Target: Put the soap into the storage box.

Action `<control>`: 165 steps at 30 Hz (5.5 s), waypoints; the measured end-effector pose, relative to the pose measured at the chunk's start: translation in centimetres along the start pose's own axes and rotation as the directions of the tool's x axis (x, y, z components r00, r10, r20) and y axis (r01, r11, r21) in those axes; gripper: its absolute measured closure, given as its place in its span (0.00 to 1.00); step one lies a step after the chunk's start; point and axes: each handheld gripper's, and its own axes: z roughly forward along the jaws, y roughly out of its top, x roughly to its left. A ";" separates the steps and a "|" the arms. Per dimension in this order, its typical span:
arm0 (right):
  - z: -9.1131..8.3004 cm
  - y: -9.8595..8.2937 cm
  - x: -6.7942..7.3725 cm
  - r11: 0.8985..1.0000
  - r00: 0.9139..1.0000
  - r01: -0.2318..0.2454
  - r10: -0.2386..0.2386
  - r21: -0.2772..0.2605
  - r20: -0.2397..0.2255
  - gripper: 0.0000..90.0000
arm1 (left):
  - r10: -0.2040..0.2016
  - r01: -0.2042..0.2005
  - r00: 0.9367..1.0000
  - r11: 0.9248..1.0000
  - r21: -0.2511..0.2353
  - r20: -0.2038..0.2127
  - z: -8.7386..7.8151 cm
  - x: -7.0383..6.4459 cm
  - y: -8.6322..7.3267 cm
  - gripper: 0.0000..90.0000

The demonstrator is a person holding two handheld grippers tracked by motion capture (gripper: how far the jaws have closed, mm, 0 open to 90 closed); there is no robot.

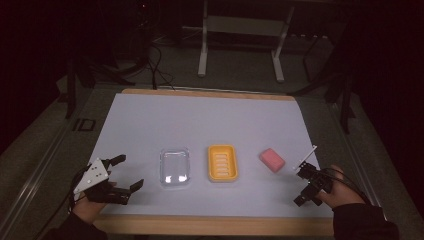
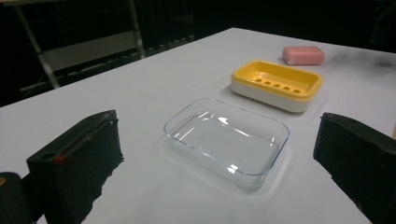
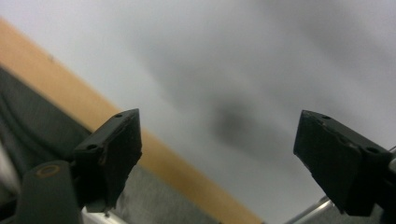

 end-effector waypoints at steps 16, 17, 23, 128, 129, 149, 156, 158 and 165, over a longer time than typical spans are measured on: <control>0.5 2.0 -0.1 0.996 0.995 -0.085 0.087 -0.031 0.058 0.14 | 0.032 -0.033 0.997 0.999 0.023 0.065 1.8 -0.8 0.9 0.01; 0.5 2.0 0.0 0.996 0.995 -0.074 0.077 -0.042 0.063 0.14 | 0.024 -0.025 0.997 1.000 0.013 0.073 2.0 -0.7 1.0 0.01; 0.0 2.8 0.2 0.991 0.998 -0.061 0.064 -0.121 0.022 0.15 | 0.036 -0.038 0.996 0.999 0.022 0.077 2.7 -0.9 1.2 0.01; -3.8 14.0 2.8 0.894 0.881 -0.428 0.445 -0.129 0.160 0.42 | 0.062 -0.068 0.991 0.997 0.048 0.117 2.8 -1.4 1.0 0.01; -4.1 14.2 3.1 0.895 0.882 -0.425 0.444 -0.137 0.160 0.42 | 0.062 -0.068 0.991 0.997 0.048 0.117 2.8 -1.4 1.0 0.01; -6.0 17.4 9.1 0.880 0.893 -0.418 0.443 -0.228 0.074 0.42 | 0.064 -0.070 0.991 0.997 0.045 0.119 3.0 -1.4 1.0 0.01; -4.5 18.5 11.1 0.867 0.886 -0.440 0.462 -0.233 0.048 0.42 | 0.062 -0.068 0.991 0.997 0.043 0.120 3.0 -1.3 1.0 0.01; -3.8 18.8 11.6 0.871 0.889 -0.438 0.456 -0.223 0.036 0.42 | 0.062 -0.067 0.991 0.997 0.040 0.120 3.0 -1.3 1.0 0.01; -1.4 19.7 13.3 0.868 0.890 -0.446 0.457 -0.217 -0.002 0.42 | 0.065 -0.071 0.990 0.997 0.041 0.123 3.0 -1.3 1.0 0.01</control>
